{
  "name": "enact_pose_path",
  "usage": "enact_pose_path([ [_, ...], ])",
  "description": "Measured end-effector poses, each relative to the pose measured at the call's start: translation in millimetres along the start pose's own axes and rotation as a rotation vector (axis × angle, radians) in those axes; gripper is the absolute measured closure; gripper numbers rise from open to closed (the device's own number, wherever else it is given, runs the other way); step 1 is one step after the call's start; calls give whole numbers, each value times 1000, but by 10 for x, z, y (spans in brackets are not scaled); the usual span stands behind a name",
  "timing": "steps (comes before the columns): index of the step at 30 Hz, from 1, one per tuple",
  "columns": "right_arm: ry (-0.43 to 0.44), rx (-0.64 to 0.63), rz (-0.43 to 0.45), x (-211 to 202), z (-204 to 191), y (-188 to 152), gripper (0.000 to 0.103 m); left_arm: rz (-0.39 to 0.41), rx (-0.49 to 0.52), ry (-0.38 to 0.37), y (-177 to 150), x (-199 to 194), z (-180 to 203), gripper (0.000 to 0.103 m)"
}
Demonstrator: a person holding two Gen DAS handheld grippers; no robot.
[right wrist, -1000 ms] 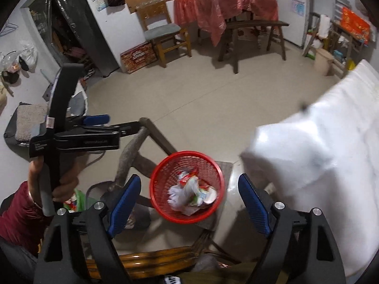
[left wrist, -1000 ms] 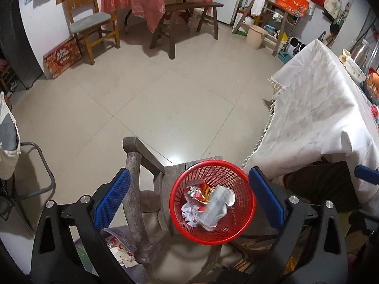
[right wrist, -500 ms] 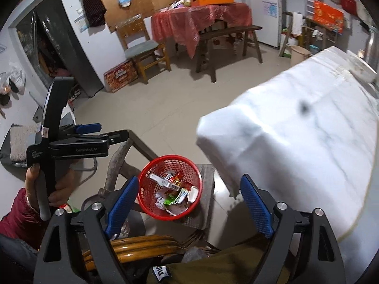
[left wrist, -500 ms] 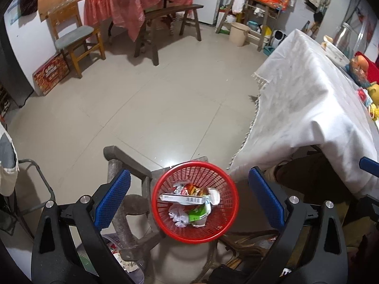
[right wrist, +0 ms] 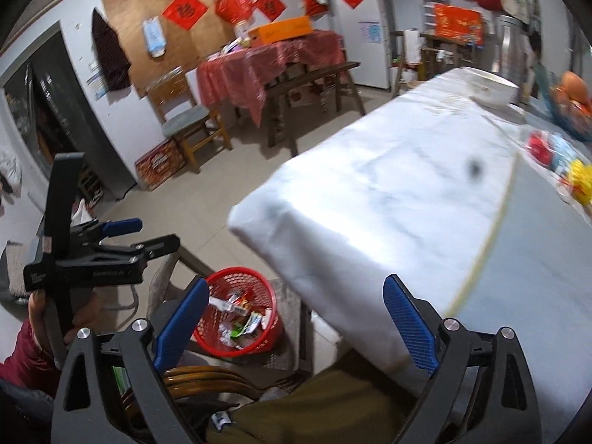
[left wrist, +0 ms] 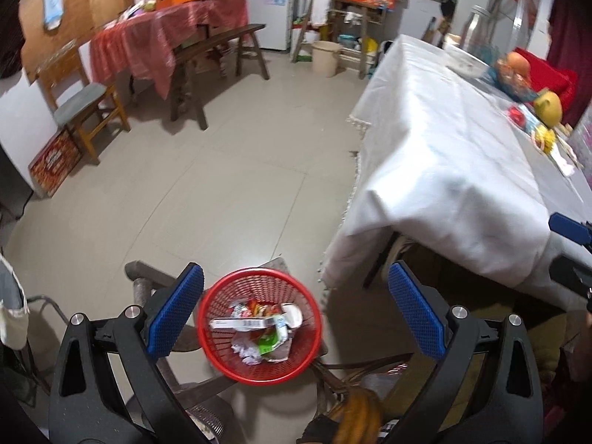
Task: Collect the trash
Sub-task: 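Move both open tools back toward the yellow and blue items on the table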
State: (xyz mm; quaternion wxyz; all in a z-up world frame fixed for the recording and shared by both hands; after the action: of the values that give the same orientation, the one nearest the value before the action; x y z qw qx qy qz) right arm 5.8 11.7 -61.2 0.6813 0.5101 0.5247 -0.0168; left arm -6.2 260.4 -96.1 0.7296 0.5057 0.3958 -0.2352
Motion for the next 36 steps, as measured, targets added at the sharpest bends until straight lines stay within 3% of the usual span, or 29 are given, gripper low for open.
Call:
enact_pose_path([
  [18,-138,204,103,-639,1071,-477,9,15,134,-93,-94,2,1248,7],
  [26,-161,284,149,-863,1418,-683,9,19,175,-110,-135,-4,1709,7],
  [36,-262,330,172,-1138,1750,-938,8,37,260,-157,-246,-27,2310,7],
])
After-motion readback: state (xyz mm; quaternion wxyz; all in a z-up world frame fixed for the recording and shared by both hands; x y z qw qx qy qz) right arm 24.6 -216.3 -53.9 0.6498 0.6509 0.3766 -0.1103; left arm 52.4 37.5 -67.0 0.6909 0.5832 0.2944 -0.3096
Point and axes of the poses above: each gripper's, at about its wrist camera, not at the fingertips, and x roughly the way its jaws point, z to its right, y to its top, the point moved 2 cm from there along x, roughly the way its jaws point, and after that the axes turned 13 degrees about -x, right-handed, at the moved point
